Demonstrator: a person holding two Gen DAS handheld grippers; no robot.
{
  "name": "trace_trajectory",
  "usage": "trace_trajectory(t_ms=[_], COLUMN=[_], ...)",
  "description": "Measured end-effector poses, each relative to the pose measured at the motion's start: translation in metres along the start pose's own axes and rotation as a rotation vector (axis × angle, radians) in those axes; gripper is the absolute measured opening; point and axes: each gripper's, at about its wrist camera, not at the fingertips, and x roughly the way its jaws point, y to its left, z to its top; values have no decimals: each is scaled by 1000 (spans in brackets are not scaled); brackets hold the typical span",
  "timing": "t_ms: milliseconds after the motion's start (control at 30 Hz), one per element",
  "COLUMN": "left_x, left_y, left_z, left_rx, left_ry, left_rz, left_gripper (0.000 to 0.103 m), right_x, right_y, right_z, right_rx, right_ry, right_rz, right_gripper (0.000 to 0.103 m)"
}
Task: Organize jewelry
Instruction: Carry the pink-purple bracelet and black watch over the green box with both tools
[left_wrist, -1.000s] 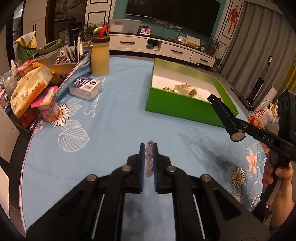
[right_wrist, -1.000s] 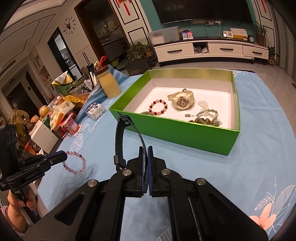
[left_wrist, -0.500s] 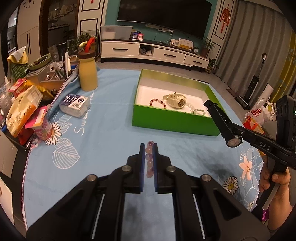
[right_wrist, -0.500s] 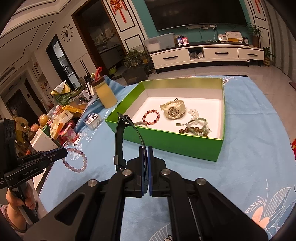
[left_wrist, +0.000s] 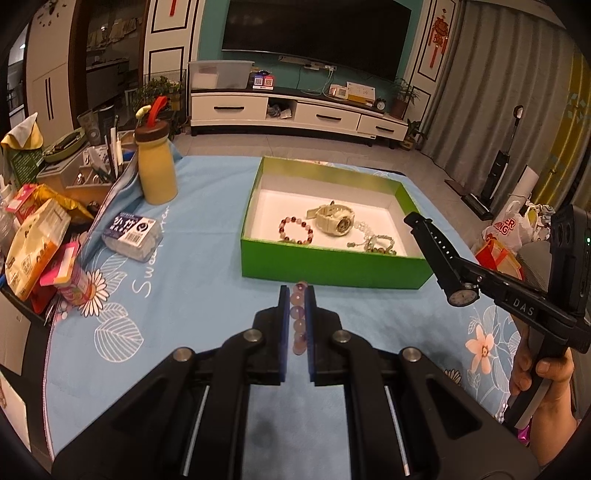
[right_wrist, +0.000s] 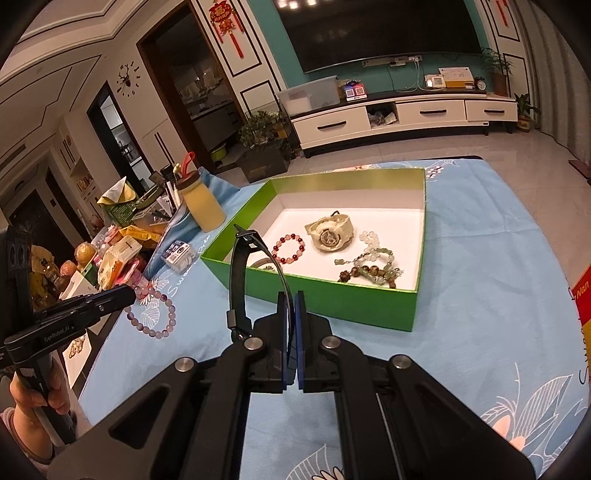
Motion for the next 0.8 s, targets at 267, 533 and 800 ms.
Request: trace_trajectory(t_ms=[267,533,800], left_x=[3,8,15], left_y=[-7,-20,-29], left_z=[20,40,56], left_rx=[-11,4,23], left_ry=[-26,-45,-57], left_rz=[-15,-32,-31], left_gripper=[7,7,7], right_x=[-8,-11,-11], right_y=[-6,-12,-15], right_z=[8,15,22], right_rx=[7,13,15], right_ry=[-26,-44,-60], right_rz=[-13,-24,-32], right_gripper=[3,3,3])
